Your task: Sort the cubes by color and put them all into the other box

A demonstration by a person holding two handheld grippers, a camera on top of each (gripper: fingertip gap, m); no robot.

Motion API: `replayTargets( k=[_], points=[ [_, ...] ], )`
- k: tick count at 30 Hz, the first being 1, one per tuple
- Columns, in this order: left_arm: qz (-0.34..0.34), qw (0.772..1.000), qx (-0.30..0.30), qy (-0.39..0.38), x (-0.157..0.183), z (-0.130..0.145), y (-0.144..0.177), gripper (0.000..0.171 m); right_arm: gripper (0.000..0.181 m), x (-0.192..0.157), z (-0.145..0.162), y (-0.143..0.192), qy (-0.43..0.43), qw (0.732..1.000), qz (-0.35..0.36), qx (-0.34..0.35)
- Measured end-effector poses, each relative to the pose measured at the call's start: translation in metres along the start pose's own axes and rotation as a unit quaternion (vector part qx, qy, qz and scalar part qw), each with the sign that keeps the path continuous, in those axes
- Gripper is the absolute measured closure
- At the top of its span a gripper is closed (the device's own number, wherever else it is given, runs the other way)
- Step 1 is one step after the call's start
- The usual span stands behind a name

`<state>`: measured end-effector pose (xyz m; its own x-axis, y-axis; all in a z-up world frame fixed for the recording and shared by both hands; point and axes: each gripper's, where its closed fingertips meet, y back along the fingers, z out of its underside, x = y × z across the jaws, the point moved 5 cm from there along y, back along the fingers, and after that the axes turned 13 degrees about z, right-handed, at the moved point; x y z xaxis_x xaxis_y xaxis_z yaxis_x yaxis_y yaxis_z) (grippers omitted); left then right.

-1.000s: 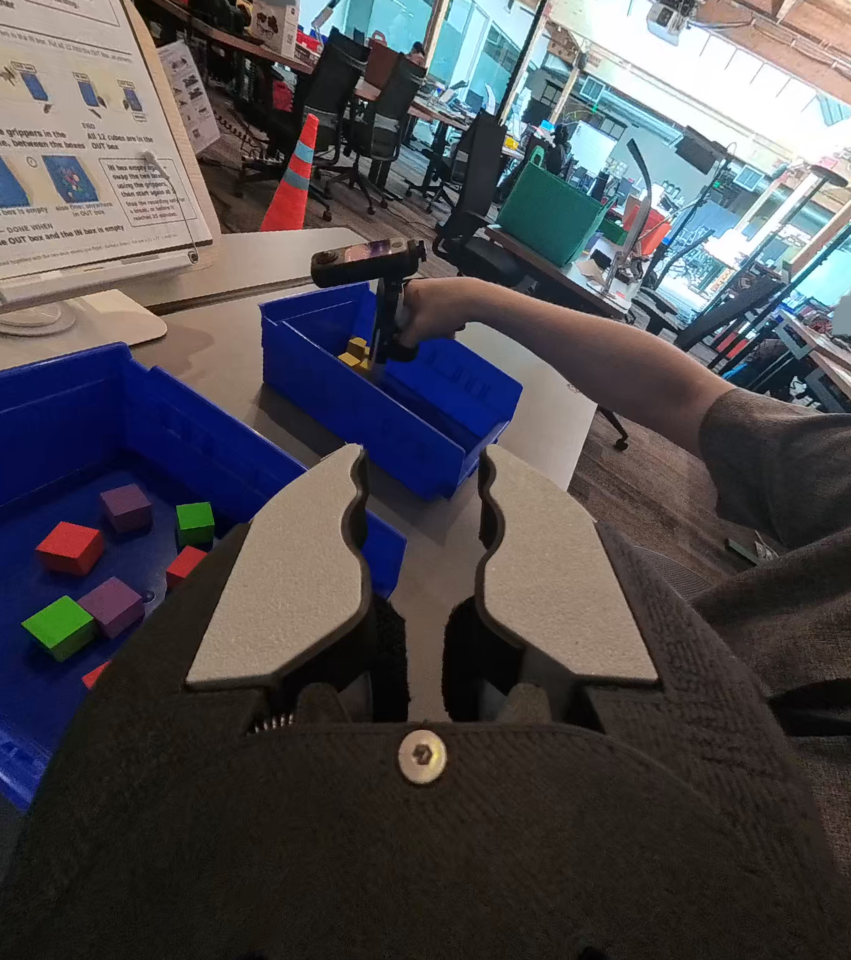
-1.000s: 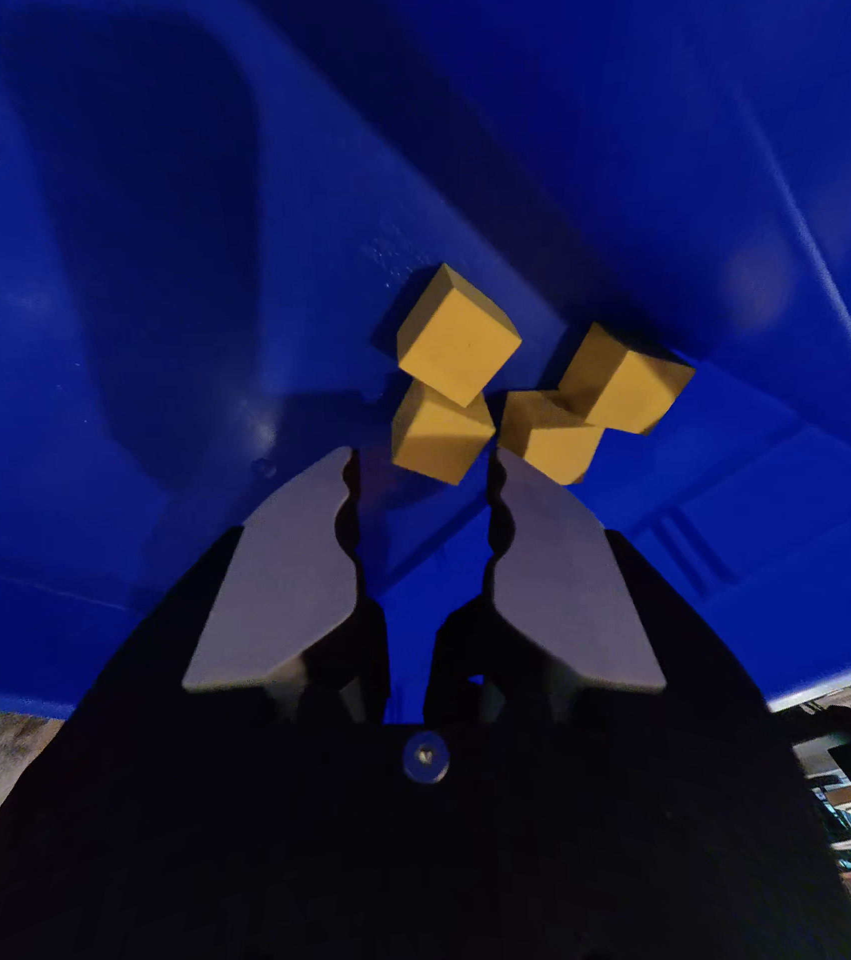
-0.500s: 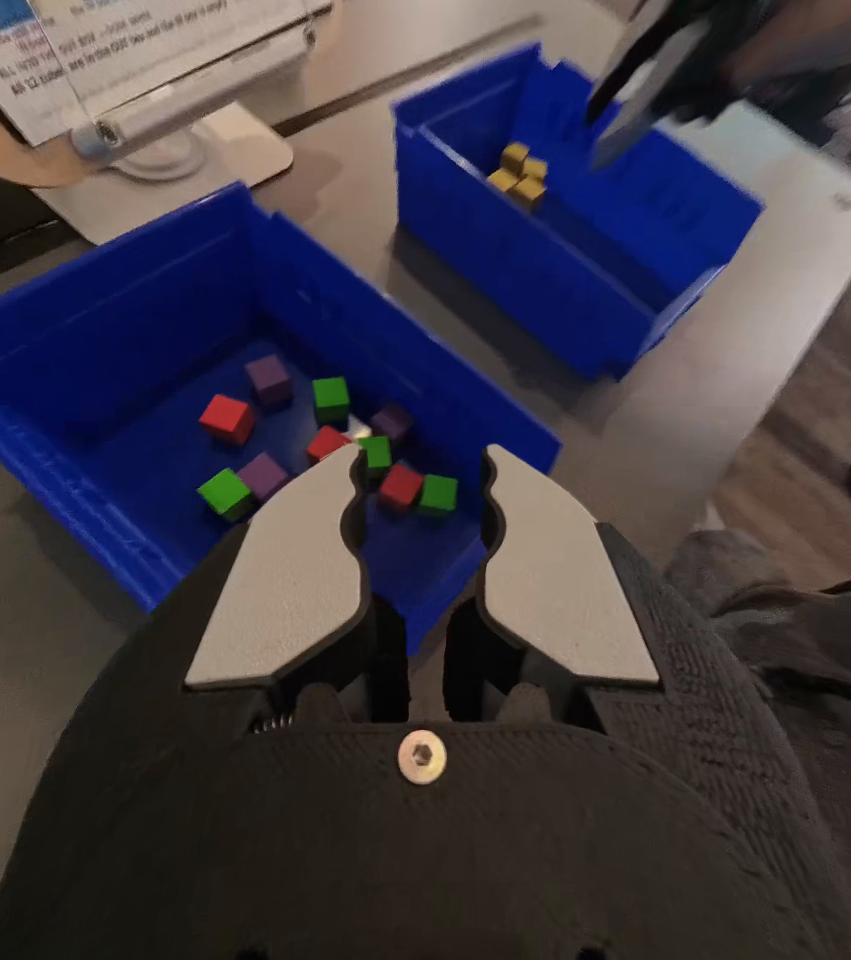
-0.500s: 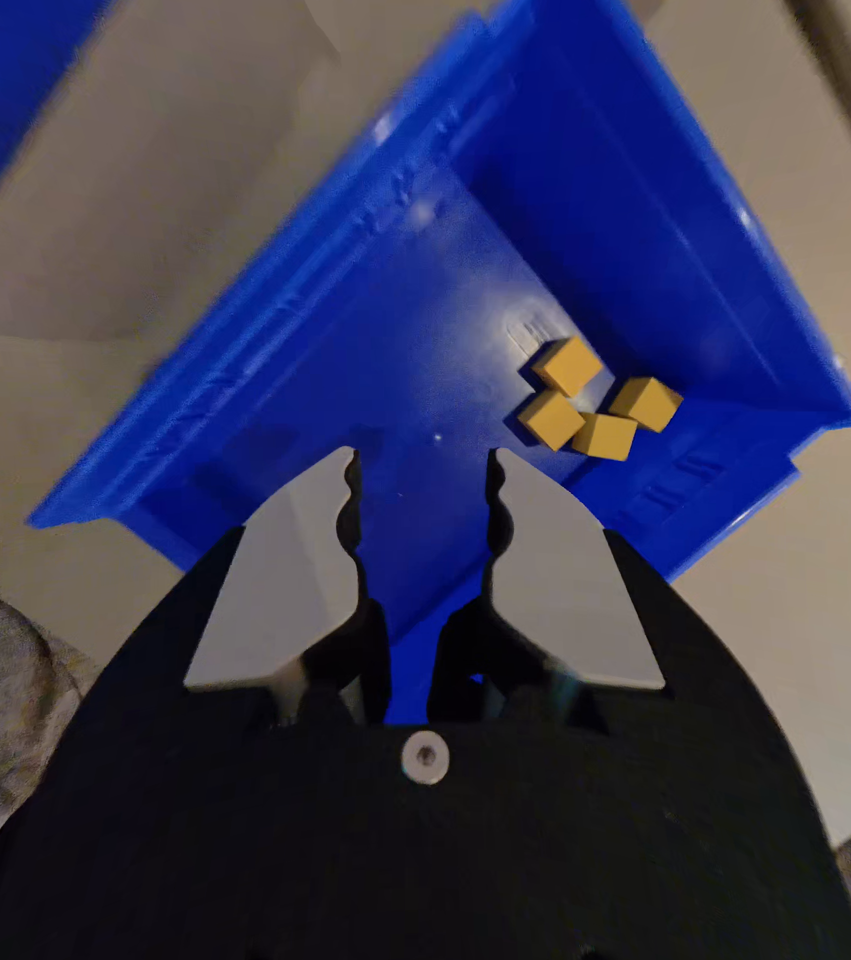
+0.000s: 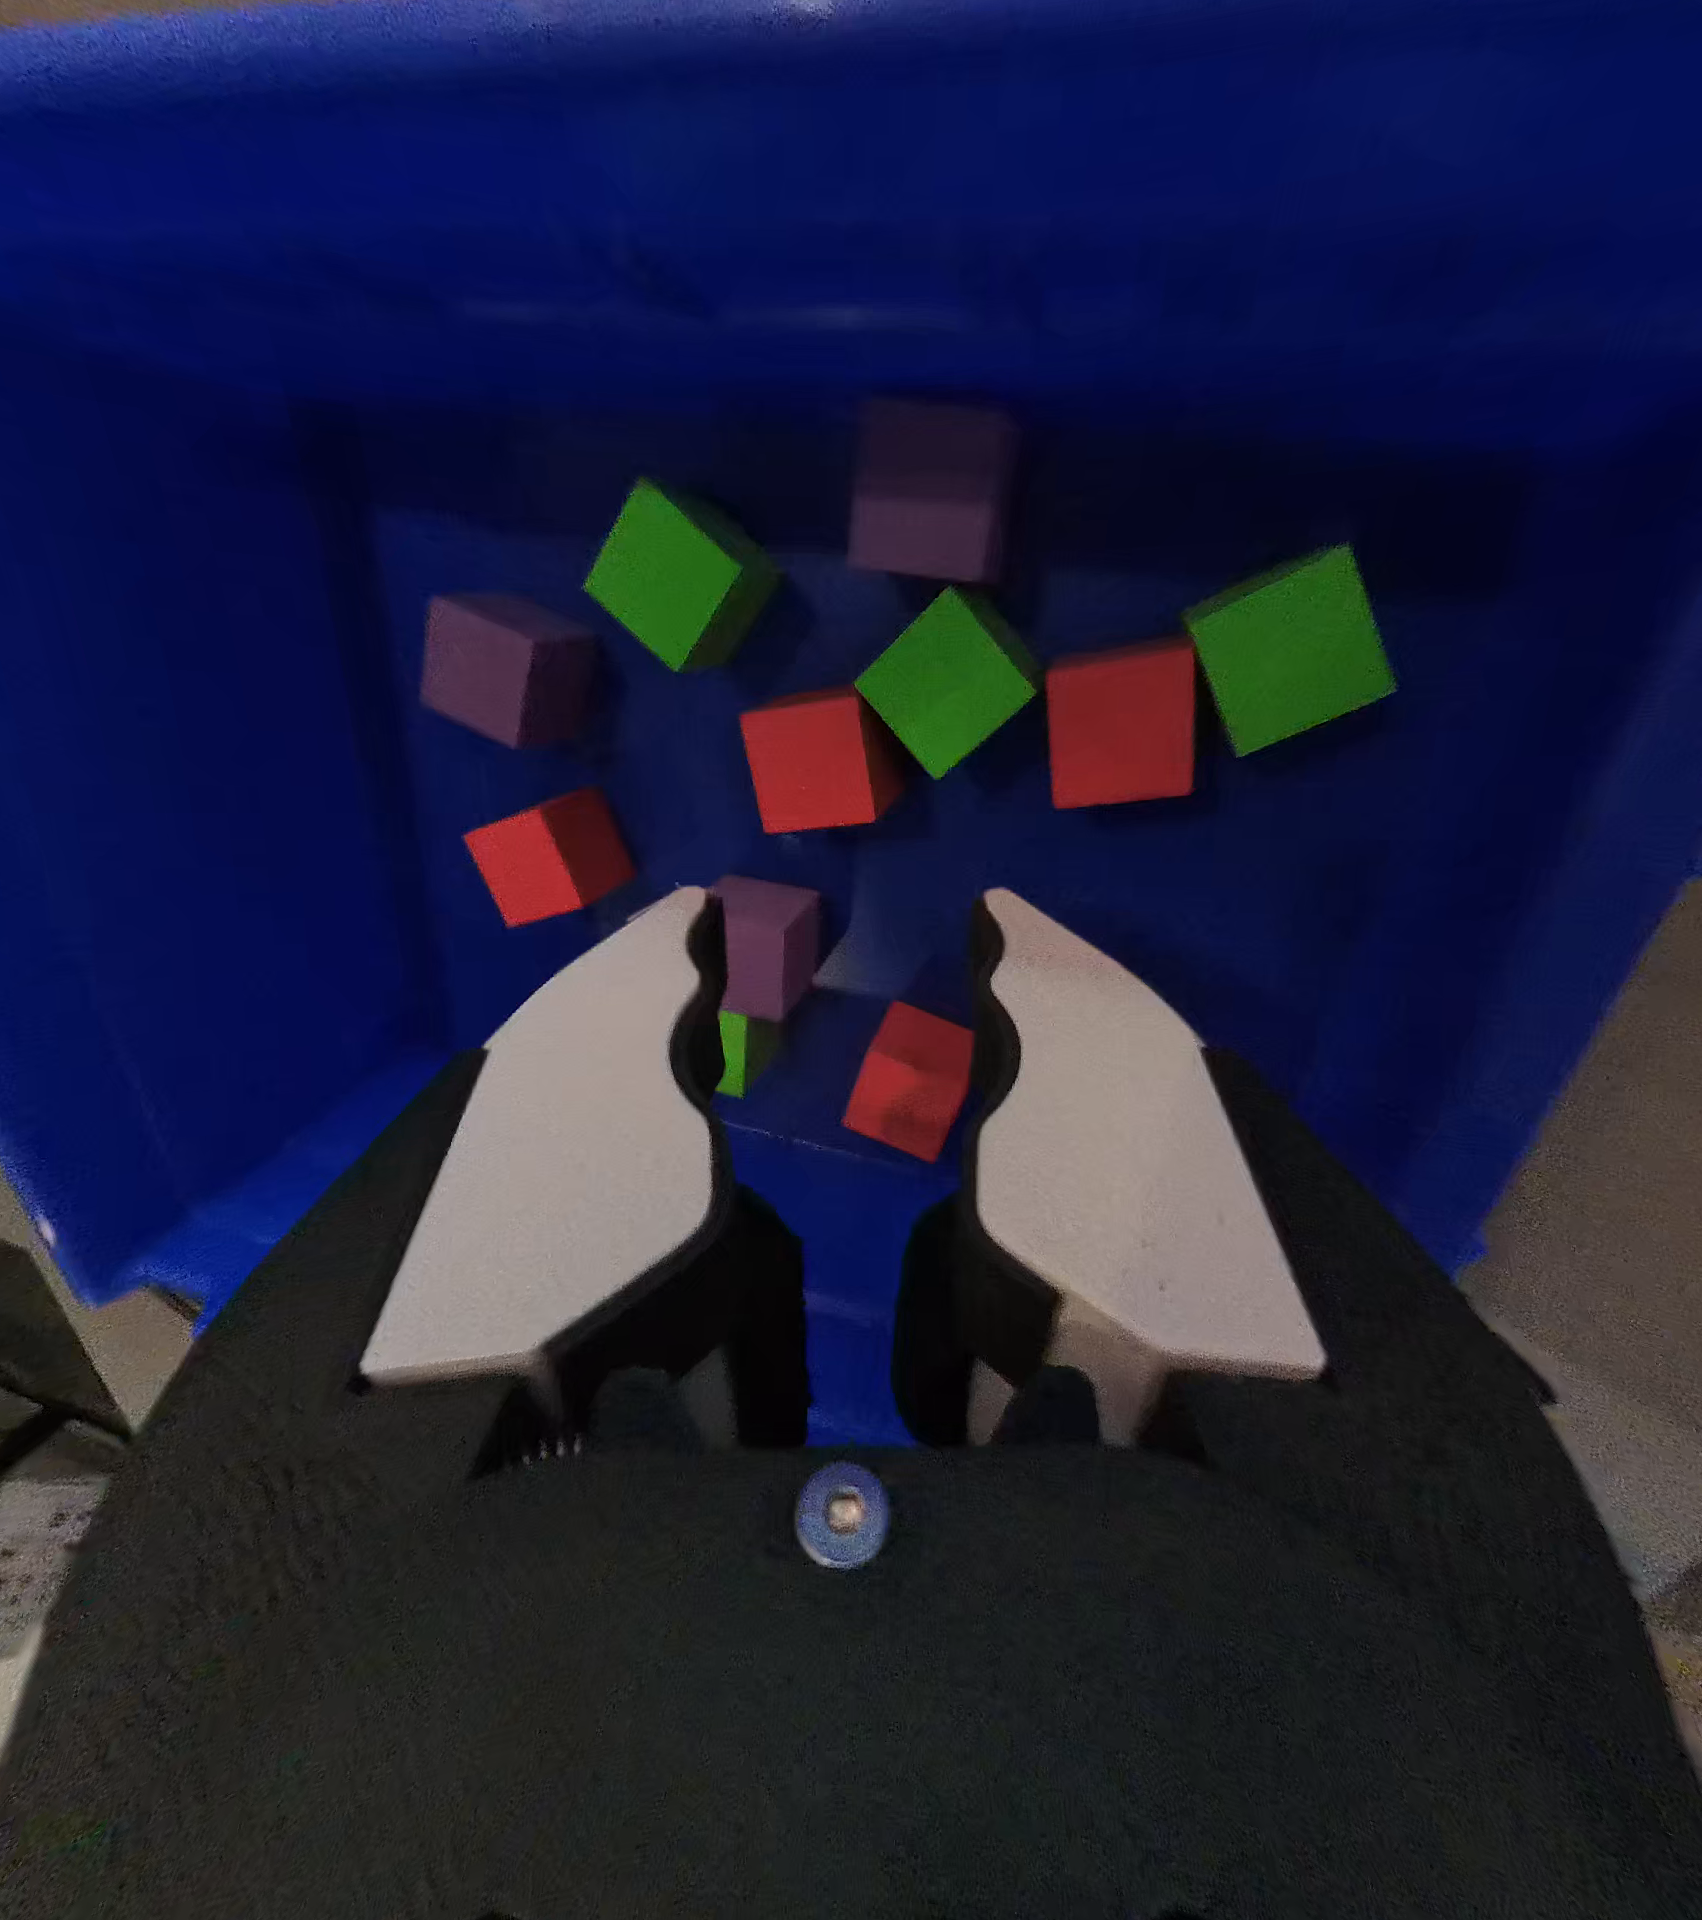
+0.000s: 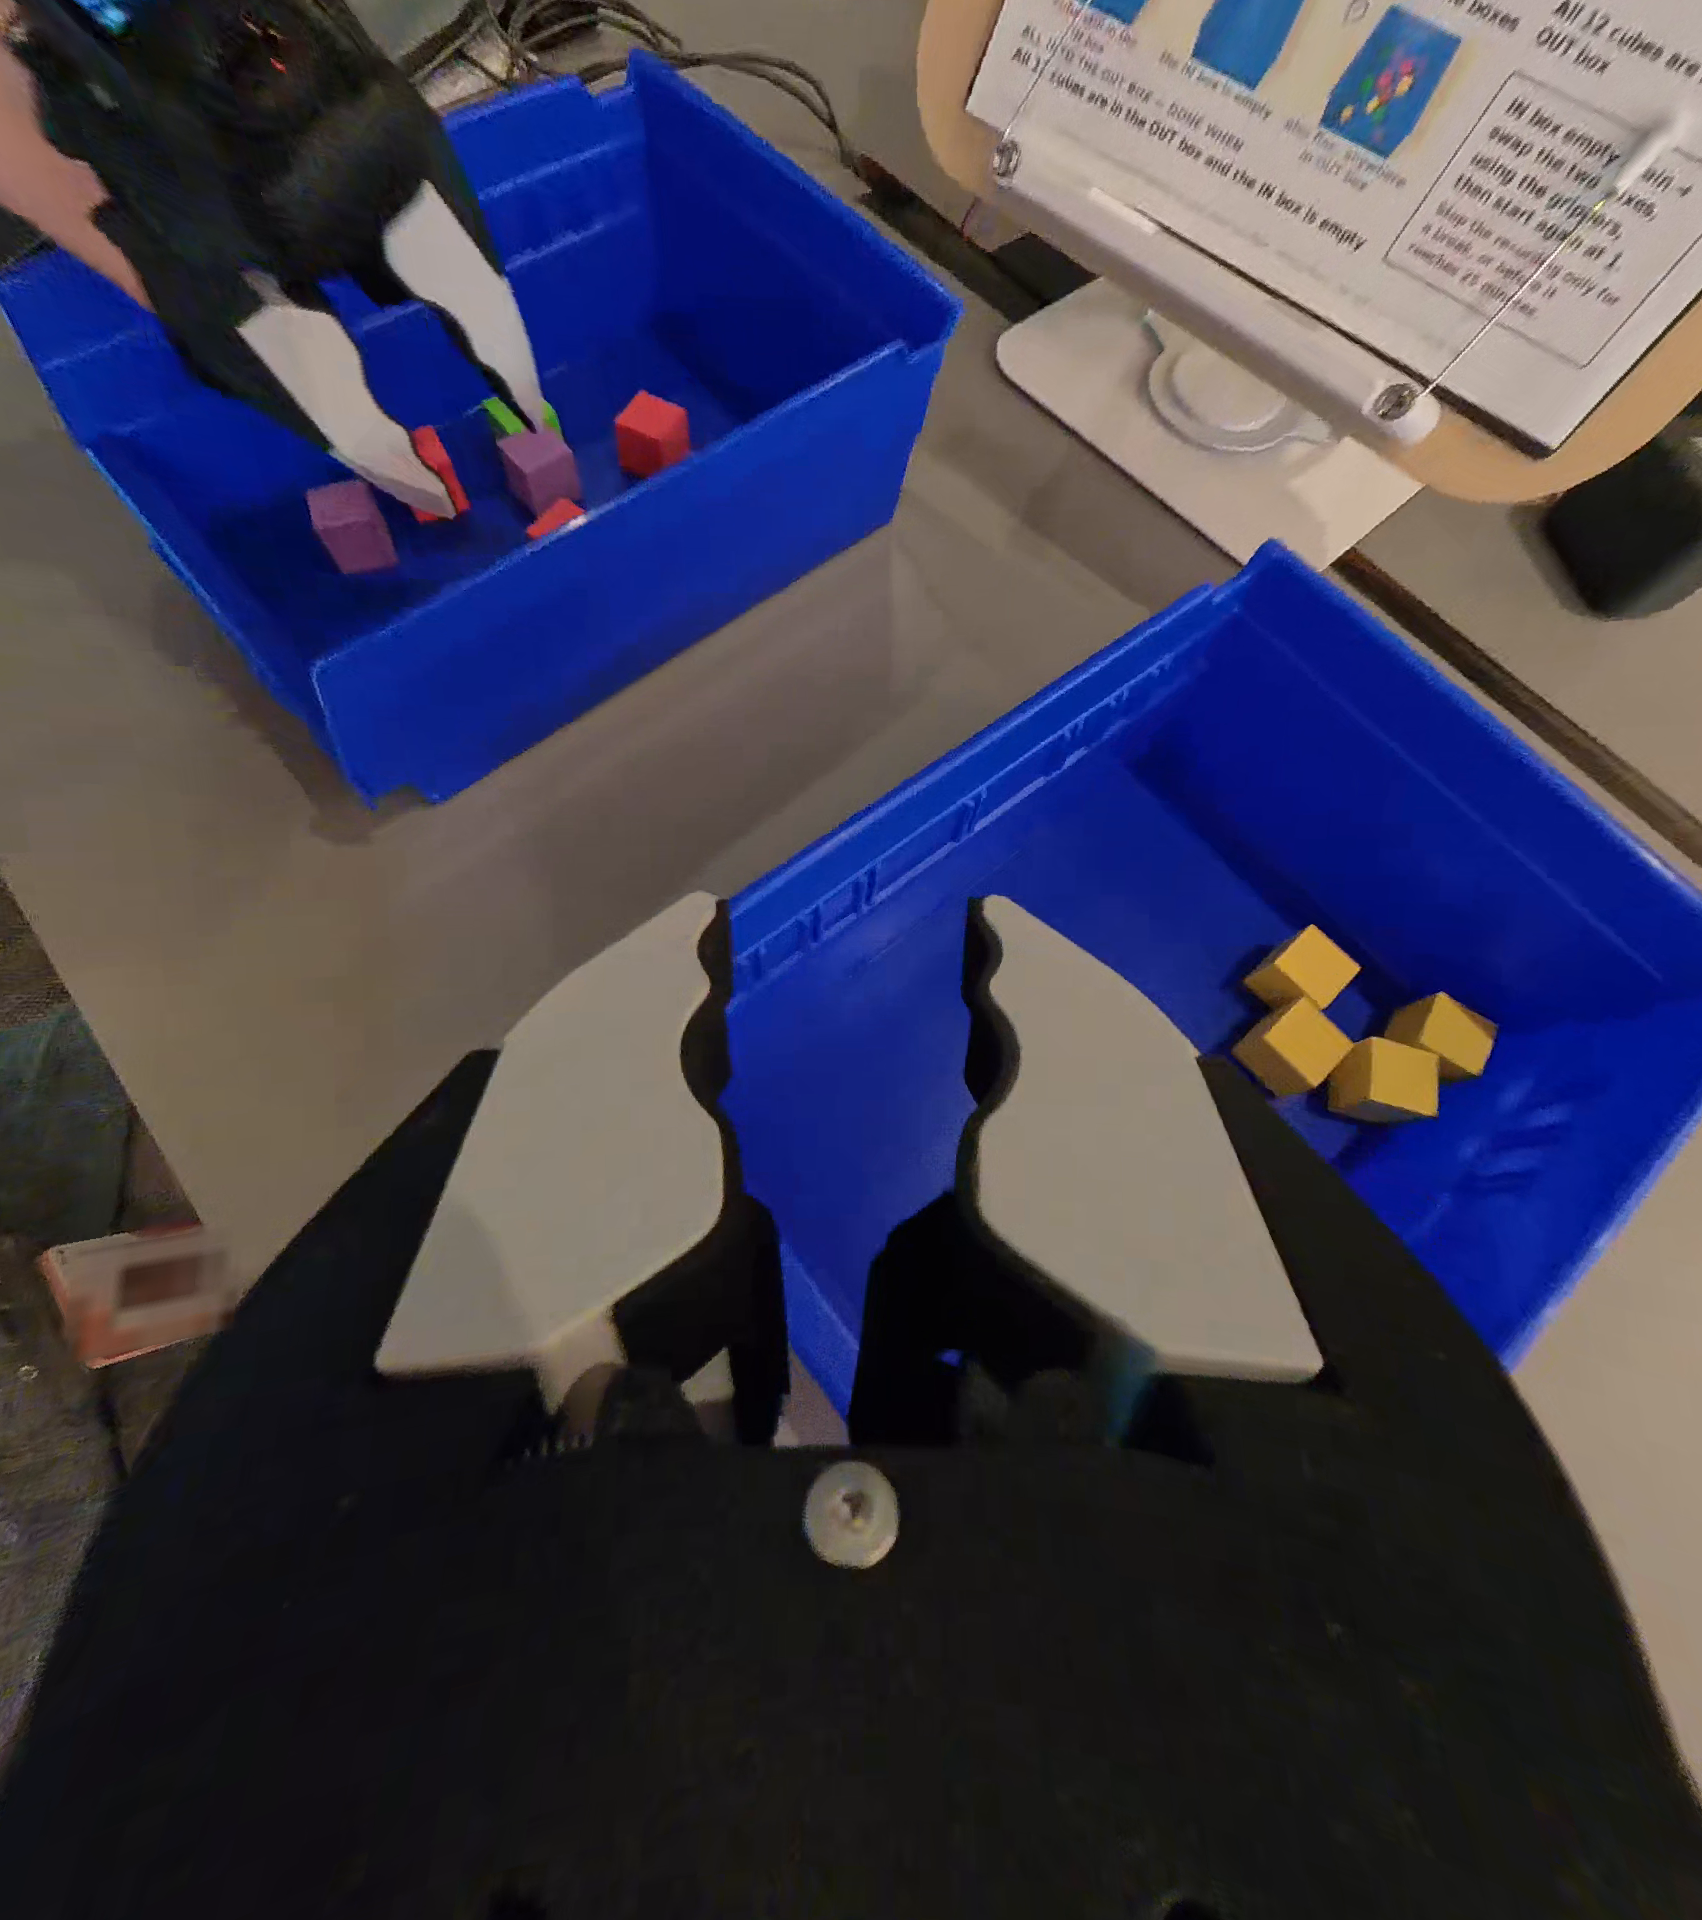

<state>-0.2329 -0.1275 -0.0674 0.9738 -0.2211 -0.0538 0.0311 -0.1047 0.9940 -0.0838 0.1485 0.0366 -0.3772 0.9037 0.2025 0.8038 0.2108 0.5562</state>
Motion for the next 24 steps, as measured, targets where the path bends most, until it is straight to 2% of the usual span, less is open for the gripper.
replayTargets(
  k=[3,10,13,16,20,22,24],
  points=[
    [0.031,0.999,-0.013,-0.017,-0.008,-0.004,-0.014,0.126,0.139,-0.003,0.008,-0.002,-0.010,1.000,-0.004,-0.002],
    [0.067,0.997,-0.046,0.014,-0.022,-0.004,-0.039,0.126,0.139,-0.007,0.013,-0.006,-0.017,1.000,-0.010,0.000],
    [0.078,0.996,-0.039,0.016,-0.021,-0.007,-0.045,0.129,0.140,-0.008,0.011,-0.005,-0.016,1.000,-0.012,0.005],
    [0.090,0.995,-0.027,0.020,-0.022,-0.010,-0.046,0.140,0.141,-0.012,0.011,-0.008,-0.013,1.000,-0.019,0.004],
    [0.090,0.995,-0.023,0.042,-0.024,-0.009,-0.046,0.141,0.143,-0.021,0.013,-0.014,-0.009,1.000,-0.029,0.002],
    [0.083,0.994,-0.004,0.069,-0.027,-0.007,-0.040,0.141,0.146,-0.031,0.013,-0.017,0.000,0.999,-0.044,0.011],
    [0.091,0.988,0.069,0.105,-0.026,-0.010,-0.025,0.142,0.148,-0.045,0.012,-0.022,0.029,0.997,-0.060,0.029]
  ],
)
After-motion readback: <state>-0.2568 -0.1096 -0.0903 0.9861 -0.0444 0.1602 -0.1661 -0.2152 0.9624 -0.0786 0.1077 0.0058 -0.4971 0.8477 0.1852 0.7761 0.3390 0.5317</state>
